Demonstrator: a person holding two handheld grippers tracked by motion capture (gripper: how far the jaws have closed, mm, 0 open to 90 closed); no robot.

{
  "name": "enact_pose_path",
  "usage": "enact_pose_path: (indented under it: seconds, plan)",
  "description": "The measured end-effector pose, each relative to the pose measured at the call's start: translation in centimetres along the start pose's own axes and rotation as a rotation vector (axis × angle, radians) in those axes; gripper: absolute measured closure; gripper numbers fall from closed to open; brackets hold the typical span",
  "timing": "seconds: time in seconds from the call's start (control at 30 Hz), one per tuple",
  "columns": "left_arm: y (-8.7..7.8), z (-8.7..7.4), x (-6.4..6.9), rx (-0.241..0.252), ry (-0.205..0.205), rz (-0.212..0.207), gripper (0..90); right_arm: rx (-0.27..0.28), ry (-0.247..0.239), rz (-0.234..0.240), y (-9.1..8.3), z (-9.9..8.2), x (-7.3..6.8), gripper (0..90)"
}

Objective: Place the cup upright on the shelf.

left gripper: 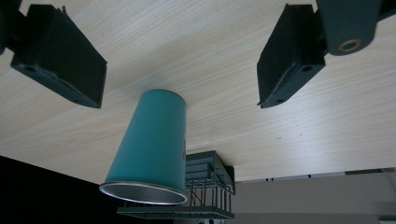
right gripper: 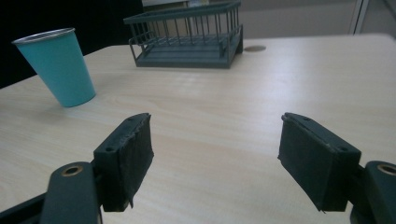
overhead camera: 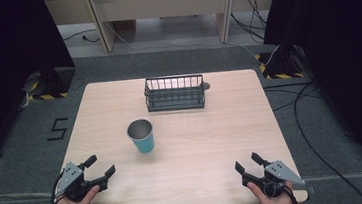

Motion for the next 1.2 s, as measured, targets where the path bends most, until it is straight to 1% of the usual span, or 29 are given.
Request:
enact_pose_path:
  seconds: [0.03, 0.07, 0.13, 0.2, 0.23, 0.33, 0.4, 0.43, 0.47, 0.53, 0.73, 0.77, 0.8, 0.87, 0.93, 0.97, 1.1, 1.13, 1.2]
  plan:
    - [0.0, 0.0, 0.0, -0.002, 0.000, 0.000, 16.0, -0.001, -0.013, -0.006, 0.0, 0.1, 0.0, 26.5]
    - [-0.1, 0.0, 0.0, 0.000, -0.001, -0.001, 16.0, -0.007, -0.012, -0.002, 0.0, 0.1, 0.0, 26.7]
    - [-0.1, 0.0, 0.0, -0.001, -0.002, -0.005, 16.7, -0.042, 0.000, 0.018, 0.0, -0.4, -0.2, 27.8]
    - [-0.1, -0.2, 0.0, -0.017, -0.019, -0.008, 16.4, -0.063, -0.002, 0.022, 0.0, -0.8, -0.3, 26.9]
    - [0.1, -0.2, 0.1, -0.024, -0.027, -0.011, 16.1, -0.066, -0.010, 0.017, -0.1, -0.8, -0.2, 25.9]
    - [0.5, -0.1, 0.6, -0.036, -0.018, -0.021, 16.1, -0.059, -0.020, -0.003, -0.2, -0.5, 0.3, 23.7]
    - [0.7, 0.3, 1.0, -0.039, -0.017, -0.035, 16.1, -0.058, -0.017, -0.009, -0.1, -0.4, 0.5, 23.2]
    - [0.7, 0.3, 1.0, -0.039, -0.017, -0.035, 16.0, -0.059, -0.020, -0.012, -0.1, -0.4, 0.6, 23.0]
    - [1.1, 0.6, 1.3, -0.040, -0.010, -0.040, 16.0, -0.062, -0.018, -0.010, -0.1, -0.5, 0.5, 23.0]
    - [1.4, 0.7, 1.6, -0.048, -0.003, -0.050, 15.7, -0.066, -0.015, -0.004, 0.0, -0.7, 0.5, 22.9]
    - [2.6, 0.4, 2.3, -0.077, -0.011, -0.081, 14.9, -0.071, -0.015, -0.002, 0.2, -0.8, 0.5, 23.2]
    - [2.6, 0.4, 2.3, -0.077, -0.011, -0.081, 14.9, -0.071, -0.015, -0.002, 0.2, -0.8, 0.5, 23.2]
    - [3.2, 0.5, 2.6, -0.077, -0.015, -0.092, 14.9, -0.069, -0.012, -0.003, 0.2, -0.7, 0.5, 23.4]
    - [3.8, 0.7, 2.8, -0.075, -0.012, -0.095, 14.9, -0.068, -0.014, -0.003, 0.2, -0.7, 0.5, 23.4]
    - [4.3, 0.8, 3.0, -0.079, -0.019, -0.101, 14.9, -0.070, -0.021, -0.005, 0.2, -0.8, 0.5, 23.4]
    - [4.6, 0.9, 3.1, -0.079, -0.021, -0.102, 14.9, -0.072, -0.015, -0.003, 0.2, -0.8, 0.5, 23.4]
    - [5.6, 0.8, 3.3, -0.084, -0.011, -0.104, 14.9, -0.072, -0.016, -0.003, 0.2, -0.9, 0.6, 23.6]
    - [5.6, 0.8, 3.3, -0.084, -0.011, -0.104, 14.9, -0.072, -0.014, -0.003, 0.2, -0.9, 0.6, 23.7]
    - [6.3, 0.7, 3.4, -0.089, -0.008, -0.103, 15.0, -0.071, -0.012, -0.003, 0.2, -0.9, 0.6, 23.8]
Point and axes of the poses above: each handheld gripper's, and its own axes: y roughly forward along the jaws, z roughly out of its top, x roughly to its right, the point moved 9 cm from there along y, roughly forward along the jaws, and after that the axes turned 14 degrees about -y, right-handed, at the moved point
